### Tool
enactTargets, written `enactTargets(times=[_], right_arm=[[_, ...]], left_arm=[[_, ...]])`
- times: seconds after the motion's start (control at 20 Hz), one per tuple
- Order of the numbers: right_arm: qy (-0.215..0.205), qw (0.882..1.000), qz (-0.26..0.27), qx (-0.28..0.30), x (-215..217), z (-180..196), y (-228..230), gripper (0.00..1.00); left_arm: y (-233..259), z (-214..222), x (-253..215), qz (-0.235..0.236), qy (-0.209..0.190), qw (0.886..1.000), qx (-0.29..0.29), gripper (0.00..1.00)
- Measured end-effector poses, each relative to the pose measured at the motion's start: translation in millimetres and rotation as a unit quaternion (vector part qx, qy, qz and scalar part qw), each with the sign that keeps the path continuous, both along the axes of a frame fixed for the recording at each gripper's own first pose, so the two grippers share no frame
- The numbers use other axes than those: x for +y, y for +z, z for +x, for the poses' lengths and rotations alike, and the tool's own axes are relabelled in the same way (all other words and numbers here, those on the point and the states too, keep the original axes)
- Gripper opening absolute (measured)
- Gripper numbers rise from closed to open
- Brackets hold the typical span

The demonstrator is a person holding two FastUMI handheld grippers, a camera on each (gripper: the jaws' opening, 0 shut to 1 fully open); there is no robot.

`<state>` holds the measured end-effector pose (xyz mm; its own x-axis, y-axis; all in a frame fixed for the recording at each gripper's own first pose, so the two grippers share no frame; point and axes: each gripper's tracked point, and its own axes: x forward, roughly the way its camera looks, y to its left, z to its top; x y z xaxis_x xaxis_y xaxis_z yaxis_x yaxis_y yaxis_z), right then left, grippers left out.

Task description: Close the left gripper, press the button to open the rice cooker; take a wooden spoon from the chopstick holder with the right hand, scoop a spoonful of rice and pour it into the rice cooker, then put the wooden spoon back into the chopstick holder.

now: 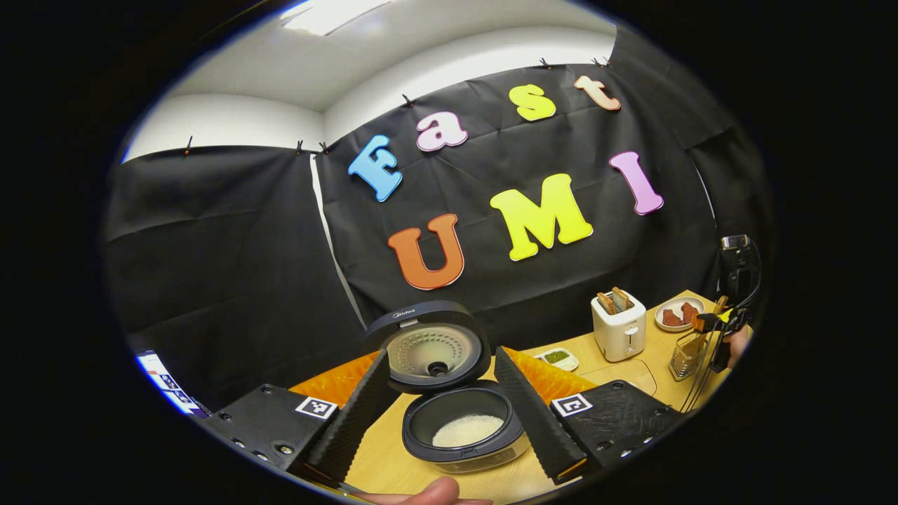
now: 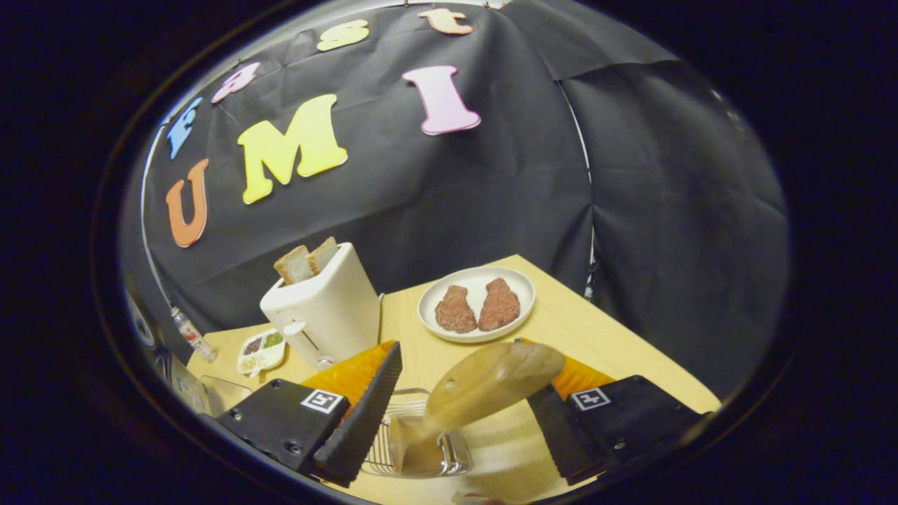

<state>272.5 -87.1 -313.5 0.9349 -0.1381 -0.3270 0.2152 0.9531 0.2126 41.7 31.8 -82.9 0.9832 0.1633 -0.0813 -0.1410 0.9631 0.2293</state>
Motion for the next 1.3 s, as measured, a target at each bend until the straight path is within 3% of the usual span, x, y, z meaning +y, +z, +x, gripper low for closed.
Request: enactTargets(times=[0.2, 0.3, 0.45, 0.65, 0.9, 1.05, 1.3], right_arm=[[0.005, 0.998, -0.043, -0.042, 3.3, -46.5, 72.6, 1.0], [0.027, 0.995, -0.072, -0.058, 20.6, -76.9, 108.5, 0.95], [0.07, 0.99, -0.102, -0.072, 56.5, -122.0, 152.4, 1.0], [0.138, 0.979, -0.131, -0.072, 116.4, -170.8, 182.3, 1.0], [0.193, 0.976, -0.095, -0.043, 171.5, -210.2, 178.9, 1.0], [0.211, 0.971, -0.106, -0.019, 183.6, -227.5, 169.6, 1.0], [0.227, 0.969, -0.096, 0.001, 190.0, -247.2, 165.7, 1.0]], left_arm=[[1.3, 9.4, 5.1, -0.022, -0.003, 1.0, 0.004, 0.95], [5.1, 20.6, 10.0, -0.03, -0.003, 1.0, 0.003, 0.96], [16.6, 50.7, 18.8, -0.042, -0.008, 0.999, 0.001, 0.96], [48.6, 106.3, 42.7, -0.078, 0.001, 0.997, -0.006, 0.96], [76.7, 181.8, 71.5, -0.121, 0.017, 0.993, 0.002, 0.95], [38.7, 215.6, 84.1, -0.162, 0.034, 0.983, 0.079, 0.96], [-36.0, 233.2, 98.5, -0.209, 0.066, 0.95, 0.224, 0.94]])
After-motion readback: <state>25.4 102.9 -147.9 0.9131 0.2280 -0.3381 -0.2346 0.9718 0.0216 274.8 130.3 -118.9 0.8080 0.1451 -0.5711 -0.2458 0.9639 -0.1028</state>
